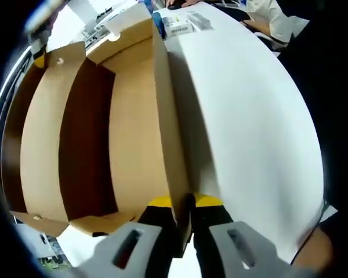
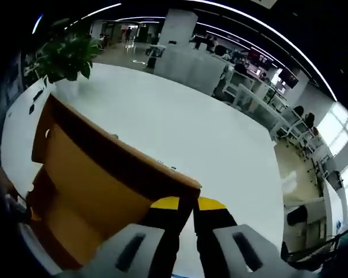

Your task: Operate the shoe box by opening the lid, removing the specified soft item, and placing it in the target area until the item is outside and the box remains undamaged.

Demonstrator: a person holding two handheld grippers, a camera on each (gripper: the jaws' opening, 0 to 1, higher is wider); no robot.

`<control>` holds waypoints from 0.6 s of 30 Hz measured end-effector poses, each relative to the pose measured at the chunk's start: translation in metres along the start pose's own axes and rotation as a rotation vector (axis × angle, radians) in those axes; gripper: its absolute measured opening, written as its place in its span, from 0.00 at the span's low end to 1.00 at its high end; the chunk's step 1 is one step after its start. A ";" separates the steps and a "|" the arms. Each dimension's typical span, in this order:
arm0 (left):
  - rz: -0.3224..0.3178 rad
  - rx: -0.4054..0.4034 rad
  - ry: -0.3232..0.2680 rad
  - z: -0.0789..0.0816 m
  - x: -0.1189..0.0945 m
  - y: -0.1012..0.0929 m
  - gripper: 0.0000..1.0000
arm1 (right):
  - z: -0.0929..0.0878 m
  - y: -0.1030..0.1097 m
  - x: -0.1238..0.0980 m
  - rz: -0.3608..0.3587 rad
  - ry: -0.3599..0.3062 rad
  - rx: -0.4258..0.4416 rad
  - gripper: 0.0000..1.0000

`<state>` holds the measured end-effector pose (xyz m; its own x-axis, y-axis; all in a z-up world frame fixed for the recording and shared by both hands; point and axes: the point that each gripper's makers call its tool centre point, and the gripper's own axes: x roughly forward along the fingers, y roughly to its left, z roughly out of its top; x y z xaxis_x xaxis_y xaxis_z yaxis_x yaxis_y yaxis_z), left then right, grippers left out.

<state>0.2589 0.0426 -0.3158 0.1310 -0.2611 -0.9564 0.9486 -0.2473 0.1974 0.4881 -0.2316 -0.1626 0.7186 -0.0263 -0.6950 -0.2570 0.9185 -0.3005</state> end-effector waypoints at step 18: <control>-0.001 0.001 0.000 0.000 0.001 -0.001 0.07 | -0.003 0.002 -0.035 -0.003 -0.112 0.052 0.05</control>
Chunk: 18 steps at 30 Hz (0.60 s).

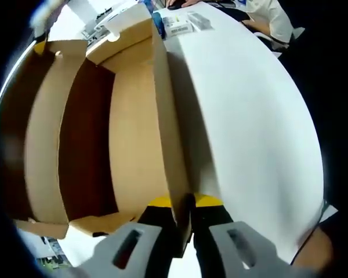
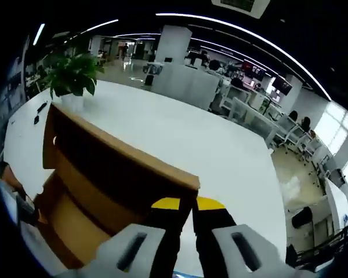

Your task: Operate the shoe box by opening the lid, removing the specified soft item, and placing it in the target area until the item is outside and the box remains undamaged.

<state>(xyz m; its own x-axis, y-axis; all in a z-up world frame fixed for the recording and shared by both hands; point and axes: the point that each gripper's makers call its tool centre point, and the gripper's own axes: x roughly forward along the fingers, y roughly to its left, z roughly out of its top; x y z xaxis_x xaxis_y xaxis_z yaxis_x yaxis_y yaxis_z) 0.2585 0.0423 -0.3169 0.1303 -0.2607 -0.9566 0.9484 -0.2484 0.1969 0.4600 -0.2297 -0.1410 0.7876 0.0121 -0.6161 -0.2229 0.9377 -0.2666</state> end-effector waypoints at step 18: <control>-0.001 -0.001 -0.001 0.000 0.000 0.001 0.07 | -0.003 0.004 -0.027 -0.034 -0.186 0.017 0.04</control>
<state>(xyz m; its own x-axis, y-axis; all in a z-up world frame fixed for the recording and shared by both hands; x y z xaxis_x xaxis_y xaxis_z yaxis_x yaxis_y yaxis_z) 0.2593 0.0420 -0.3171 0.1287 -0.2615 -0.9566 0.9488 -0.2483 0.1955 0.4363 -0.2278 -0.1280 0.8874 0.0429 -0.4590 -0.1860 0.9443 -0.2714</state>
